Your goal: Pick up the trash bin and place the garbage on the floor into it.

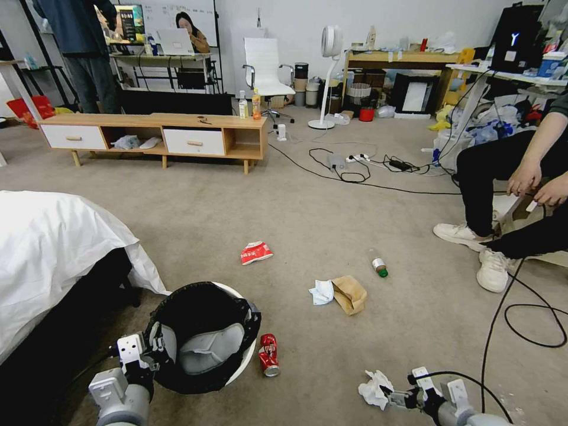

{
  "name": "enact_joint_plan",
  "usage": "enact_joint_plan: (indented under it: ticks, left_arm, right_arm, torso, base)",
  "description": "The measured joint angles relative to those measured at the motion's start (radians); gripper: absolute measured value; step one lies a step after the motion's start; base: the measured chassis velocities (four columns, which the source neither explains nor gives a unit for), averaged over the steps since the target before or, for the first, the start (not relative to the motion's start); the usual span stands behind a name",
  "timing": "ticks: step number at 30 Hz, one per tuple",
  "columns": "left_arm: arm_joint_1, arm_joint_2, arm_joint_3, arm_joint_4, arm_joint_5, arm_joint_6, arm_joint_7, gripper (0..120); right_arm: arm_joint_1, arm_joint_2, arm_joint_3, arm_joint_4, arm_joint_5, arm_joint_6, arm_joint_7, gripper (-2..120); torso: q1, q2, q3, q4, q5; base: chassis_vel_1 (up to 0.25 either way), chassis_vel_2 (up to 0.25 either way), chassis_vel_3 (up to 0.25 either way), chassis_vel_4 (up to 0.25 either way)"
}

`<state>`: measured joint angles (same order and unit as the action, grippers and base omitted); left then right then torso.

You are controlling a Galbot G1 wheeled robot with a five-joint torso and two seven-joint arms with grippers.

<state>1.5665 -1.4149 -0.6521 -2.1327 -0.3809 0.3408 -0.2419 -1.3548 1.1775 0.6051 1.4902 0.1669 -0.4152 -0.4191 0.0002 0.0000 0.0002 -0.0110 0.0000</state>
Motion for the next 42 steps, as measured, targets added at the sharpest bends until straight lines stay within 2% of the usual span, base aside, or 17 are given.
enact_joint_plan:
  ticks: [22,40,42]
  left_arm:
    - [0.002,-0.008,-0.006,0.000,0.007,-0.003,0.000,6]
    - [0.001,-0.011,-0.008,0.006,0.009,-0.003,-0.001,6]
    - [0.001,-0.012,-0.008,0.007,0.010,-0.003,-0.001,6]
  right_arm:
    - [0.169,0.073,-0.059,-0.248,-0.023,0.114,-0.001,100]
    - [0.201,0.100,-0.062,-0.351,-0.047,0.155,0.005,100]
    - [0.199,0.098,-0.057,-0.360,-0.054,0.169,0.005,92]
  torso:
    - [0.000,0.000,0.000,0.0000,0.0000]
    - [0.000,0.000,0.000,0.0000,0.0001]
    - [0.000,0.000,0.000,0.0000,0.0000]
  base:
    - [0.000,0.000,0.000,0.000]
    - [0.000,0.000,0.000,0.000]
    - [0.000,0.000,0.000,0.000]
